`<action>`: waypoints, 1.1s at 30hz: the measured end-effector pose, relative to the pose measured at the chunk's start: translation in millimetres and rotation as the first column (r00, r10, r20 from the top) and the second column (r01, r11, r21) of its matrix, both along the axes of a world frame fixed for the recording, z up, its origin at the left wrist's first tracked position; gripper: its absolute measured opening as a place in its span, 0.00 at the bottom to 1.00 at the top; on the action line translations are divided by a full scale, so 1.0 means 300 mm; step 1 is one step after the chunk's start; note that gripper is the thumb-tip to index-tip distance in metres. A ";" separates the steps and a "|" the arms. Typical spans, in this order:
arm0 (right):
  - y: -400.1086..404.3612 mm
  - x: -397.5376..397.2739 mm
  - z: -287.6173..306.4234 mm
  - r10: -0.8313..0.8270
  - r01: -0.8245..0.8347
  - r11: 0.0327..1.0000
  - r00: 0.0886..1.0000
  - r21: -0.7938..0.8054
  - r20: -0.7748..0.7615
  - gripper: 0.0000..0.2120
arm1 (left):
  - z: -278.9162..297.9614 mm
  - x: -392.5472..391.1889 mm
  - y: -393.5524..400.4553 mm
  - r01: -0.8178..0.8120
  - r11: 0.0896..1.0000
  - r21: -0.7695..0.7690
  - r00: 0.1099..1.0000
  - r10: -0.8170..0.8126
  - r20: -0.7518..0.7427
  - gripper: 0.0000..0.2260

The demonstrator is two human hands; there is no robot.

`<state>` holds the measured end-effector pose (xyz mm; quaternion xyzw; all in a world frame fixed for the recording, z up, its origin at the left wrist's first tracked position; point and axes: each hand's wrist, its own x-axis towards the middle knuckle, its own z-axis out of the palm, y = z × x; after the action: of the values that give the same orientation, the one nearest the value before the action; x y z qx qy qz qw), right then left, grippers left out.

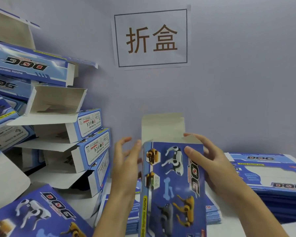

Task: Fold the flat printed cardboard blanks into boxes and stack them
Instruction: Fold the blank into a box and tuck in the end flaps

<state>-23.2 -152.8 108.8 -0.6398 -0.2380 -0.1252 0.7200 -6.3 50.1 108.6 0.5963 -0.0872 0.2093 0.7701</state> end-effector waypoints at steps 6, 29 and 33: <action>0.027 0.009 -0.033 0.022 -0.022 0.999 1.000 0.045 -0.003 0.23 | 0.005 -0.027 -0.040 0.032 0.971 0.236 0.992 -0.061 0.113 0.16; 0.142 0.051 -0.103 -0.212 0.215 0.977 0.948 -0.012 -0.237 0.06 | -0.132 0.056 -0.027 0.110 0.993 0.039 0.987 -0.104 -0.124 0.13; 0.137 0.048 -0.122 -0.271 0.273 0.962 0.951 -0.007 -0.150 0.08 | -0.148 0.042 -0.042 -0.068 0.997 0.025 0.998 0.068 0.000 0.13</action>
<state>-8.7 -111.8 72.2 -0.6691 -0.0920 -0.1766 0.7160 6.2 37.6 64.3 0.6085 -0.0691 0.2343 0.7550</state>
